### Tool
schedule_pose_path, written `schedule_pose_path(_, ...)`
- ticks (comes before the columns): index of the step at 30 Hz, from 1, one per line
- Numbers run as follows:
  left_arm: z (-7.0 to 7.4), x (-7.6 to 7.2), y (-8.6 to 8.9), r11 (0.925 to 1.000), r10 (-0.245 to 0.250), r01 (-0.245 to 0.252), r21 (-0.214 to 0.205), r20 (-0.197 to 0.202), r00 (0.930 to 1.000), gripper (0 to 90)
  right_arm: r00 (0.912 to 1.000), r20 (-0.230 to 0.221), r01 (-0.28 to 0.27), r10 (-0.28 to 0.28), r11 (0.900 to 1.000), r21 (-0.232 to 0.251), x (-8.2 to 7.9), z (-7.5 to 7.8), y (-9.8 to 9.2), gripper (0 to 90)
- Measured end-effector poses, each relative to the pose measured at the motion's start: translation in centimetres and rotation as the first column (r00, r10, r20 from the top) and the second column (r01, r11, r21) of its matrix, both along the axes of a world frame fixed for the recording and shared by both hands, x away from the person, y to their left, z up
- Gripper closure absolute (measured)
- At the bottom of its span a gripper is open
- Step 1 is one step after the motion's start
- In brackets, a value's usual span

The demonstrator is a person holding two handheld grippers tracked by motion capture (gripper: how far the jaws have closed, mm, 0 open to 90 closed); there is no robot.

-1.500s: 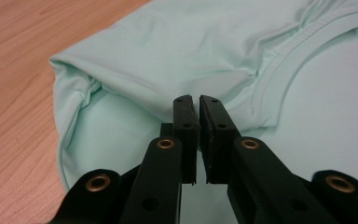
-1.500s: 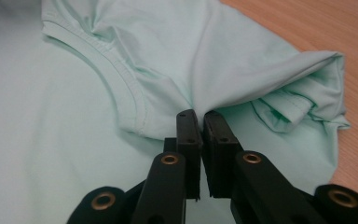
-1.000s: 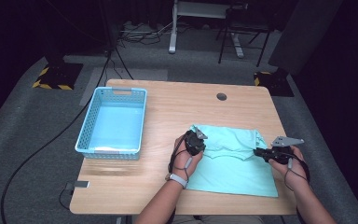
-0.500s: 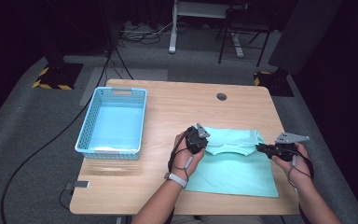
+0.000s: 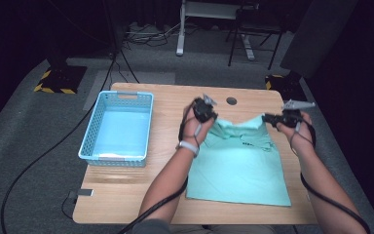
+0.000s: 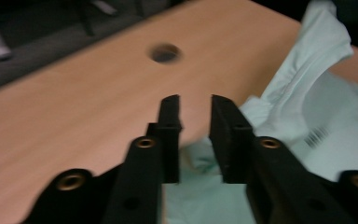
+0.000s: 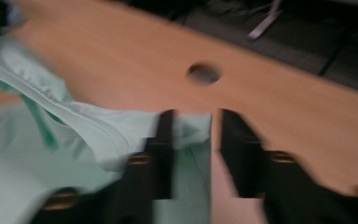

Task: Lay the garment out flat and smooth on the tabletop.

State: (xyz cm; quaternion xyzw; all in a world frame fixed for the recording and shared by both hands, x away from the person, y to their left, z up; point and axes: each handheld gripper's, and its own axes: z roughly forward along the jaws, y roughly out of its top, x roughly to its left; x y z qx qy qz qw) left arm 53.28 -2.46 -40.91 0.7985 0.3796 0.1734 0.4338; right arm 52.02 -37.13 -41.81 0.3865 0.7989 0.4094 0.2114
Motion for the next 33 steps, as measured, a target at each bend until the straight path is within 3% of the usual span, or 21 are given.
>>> schedule_pose_path(1,1.0,0.0,0.6,0.9974,0.063,-0.062,-0.037,0.007,0.998,65.2,0.9972,0.044,0.059,-0.061,0.9975,0.04,1.0,0.4,-0.3,46.7)
schedule_pose_path(2,1.8,-0.6,0.9,0.9961,0.072,-0.071,-0.052,0.026,0.9971,59.0,0.9921,0.081,0.09,-0.096,0.9933,0.072,1.3,0.8,-0.5,43.9)
schedule_pose_path(4,2.0,-2.3,0.9,0.9989,0.044,-0.044,0.014,0.052,0.9977,55.4,0.9898,0.104,0.087,-0.097,0.9918,0.093,0.3,1.3,-0.9,39.4)
schedule_pose_path(5,1.5,-3.0,0.9,0.9991,0.023,-0.025,0.034,0.044,0.9988,54.7,0.9904,0.103,0.083,-0.092,0.993,0.084,-0.3,1.2,-1.1,39.3)
schedule_pose_path(8,-0.6,-4.5,1.1,0.9991,0.002,-0.001,0.043,-0.02,0.9998,54.7,0.9962,0.06,0.061,-0.064,0.9969,0.05,-2.0,0.1,-1.5,39.3)
schedule_pose_path(13,-3.8,-6.6,0.3,0.9927,-0.04,0.047,0.111,-0.064,0.9971,54.7,0.9998,0.003,0.018,-0.018,0.9998,0.011,-4.2,-2.1,-1.1,38.8)
schedule_pose_path(20,-7.7,-7.9,-0.8,0.9767,-0.102,0.129,0.172,-0.157,0.9823,54.9,0.9918,-0.092,-0.095,0.089,0.994,-0.055,-6.1,-5.2,0.7,37.2)
schedule_pose_path(23,-8.4,-8.4,-0.9,0.9734,-0.108,0.14,0.181,-0.177,0.9783,56.2,0.985,-0.118,-0.134,0.126,0.9889,-0.064,-6.6,-6.4,1.3,36.4)
schedule_pose_path(28,-8.5,-9.5,-0.8,0.9714,-0.106,0.138,0.194,-0.165,0.9805,56.8,0.9762,-0.152,-0.168,0.155,0.9824,-0.081,-7.3,-8.1,1.6,35.6)
schedule_pose_path(33,-8.6,-11.0,-0.4,0.9718,-0.098,0.129,0.197,-0.16,0.9822,57.0,0.9792,-0.125,-0.17,0.16,0.9829,-0.072,-8.3,-8.6,1.8,33.8)
